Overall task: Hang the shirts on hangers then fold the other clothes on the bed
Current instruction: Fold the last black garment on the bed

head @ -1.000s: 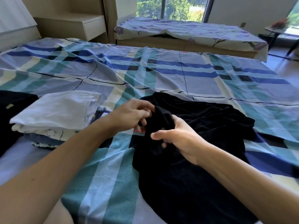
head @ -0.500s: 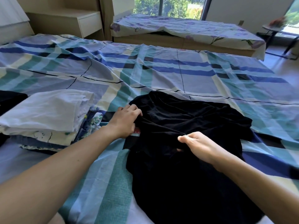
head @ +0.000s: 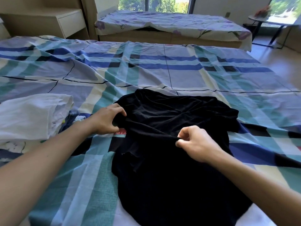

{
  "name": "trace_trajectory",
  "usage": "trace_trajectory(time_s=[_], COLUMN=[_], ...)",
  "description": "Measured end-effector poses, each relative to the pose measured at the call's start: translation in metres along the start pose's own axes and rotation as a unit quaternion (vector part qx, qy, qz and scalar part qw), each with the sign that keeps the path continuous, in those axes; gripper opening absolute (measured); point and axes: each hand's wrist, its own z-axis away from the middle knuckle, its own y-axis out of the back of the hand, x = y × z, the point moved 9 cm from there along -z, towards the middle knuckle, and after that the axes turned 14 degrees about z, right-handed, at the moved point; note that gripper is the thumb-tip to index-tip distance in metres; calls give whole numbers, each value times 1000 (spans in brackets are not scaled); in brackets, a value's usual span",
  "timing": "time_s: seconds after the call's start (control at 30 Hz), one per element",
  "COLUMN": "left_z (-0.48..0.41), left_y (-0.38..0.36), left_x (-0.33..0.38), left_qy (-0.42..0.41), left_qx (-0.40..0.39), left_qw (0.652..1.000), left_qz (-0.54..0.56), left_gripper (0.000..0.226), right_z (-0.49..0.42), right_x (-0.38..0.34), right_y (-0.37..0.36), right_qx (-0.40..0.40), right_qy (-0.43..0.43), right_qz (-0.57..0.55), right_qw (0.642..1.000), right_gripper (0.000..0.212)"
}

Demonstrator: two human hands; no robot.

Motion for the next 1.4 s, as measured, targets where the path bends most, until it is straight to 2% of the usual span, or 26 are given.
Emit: trace_trajectory(time_s=[0.07, 0.13, 0.2, 0.23, 0.33, 0.37, 0.43, 0.5, 0.57, 0.63, 0.7, 0.77, 0.8, 0.9, 0.97, 1.03, 1.07, 1.13, 1.23, 1.27, 1.33, 1.4], left_z=[1, -2, -8, -11, -20, -22, -30, -38, -45, -52, -61, -71, -77, -92, -101, -105, -106, -109, -112, -114, -118, -121], left_y=[2, 4, 10, 14, 26, 30, 35, 37, 41, 44, 47, 49, 49, 52, 45, 28, 17, -4, -13, -14, -14, -16], left_x=[-6, -3, 1, 2, 9, 12, 19, 23, 32, 44, 53, 60, 62, 73, 79, 78, 74, 65, 60, 55, 42, 29], left_qy=[6, -8, -23, -26, -19, -14, -8, 4, 5, -6, -16, -22, -25, -42, -56, -40, -31, -14, -8, 3, 45, 90], left_qx=[34, 63, 99, 118, 147, 145, 129, 110, 103, 91, 74, 53, 42, 32, 25, 12, 4, -5, 24, 24, 11, -15], left_qw=[998, 995, 992, 991, 984, 977, 966, 958, 955, 962, 977, 991, 995, 999, 997, 990, 980, 967, 978, 980, 981, 984], left_qz=[-45, -82, -77, -52, 103, 157, 226, 266, 280, 259, 201, 119, 89, 10, -37, -137, -197, -254, -208, -198, -188, -155], left_gripper=[44, 34, 23, 21, 17, 22, 38, 33, 23, 25, 30, 34, 35, 36, 36, 25, 20, 35, 57, 64, 83, 103], right_z=[-1, 5, 9, 9, 11, 10, 12, 15, 14, 13, 15, 18, 18, 19, 20, 15, 11, 2, -25, -34, -56, -84], right_x=[4, 3, 9, 17, 39, 42, 37, 37, 39, 40, 44, 50, 48, 40, 52, 78, 89, 103, 114, 117, 126, 135], right_y=[6, 10, 17, 21, 24, 20, 6, -5, -9, -9, -2, 8, 10, 9, 2, -1, -1, 4, 46, 59, 76, 85], right_qx=[-36, -86, -78, -55, -15, -36, -119, -172, -178, -168, -137, -102, -110, -199, -247, -226, -213, -186, -32, 9, 57, 80], right_qy=[-17, -38, -60, -79, -128, -125, -97, -88, -84, -81, -90, -115, -108, -49, -38, -67, -82, -91, -64, -60, -56, -44], right_qz=[-180, -367, -467, -485, -424, -408, -417, -414, -419, -431, -418, -409, -418, -411, -310, -141, -77, -33, 13, 11, -14, -12], right_qw=[983, 926, 879, 869, 896, 904, 896, 889, 886, 883, 893, 900, 895, 888, 917, 962, 971, 978, 997, 998, 997, 996], right_gripper=[14, 21, 19, 15, 7, 8, 22, 33, 33, 34, 34, 23, 17, 9, 18, 27, 29, 27, 17, 20, 33, 56])
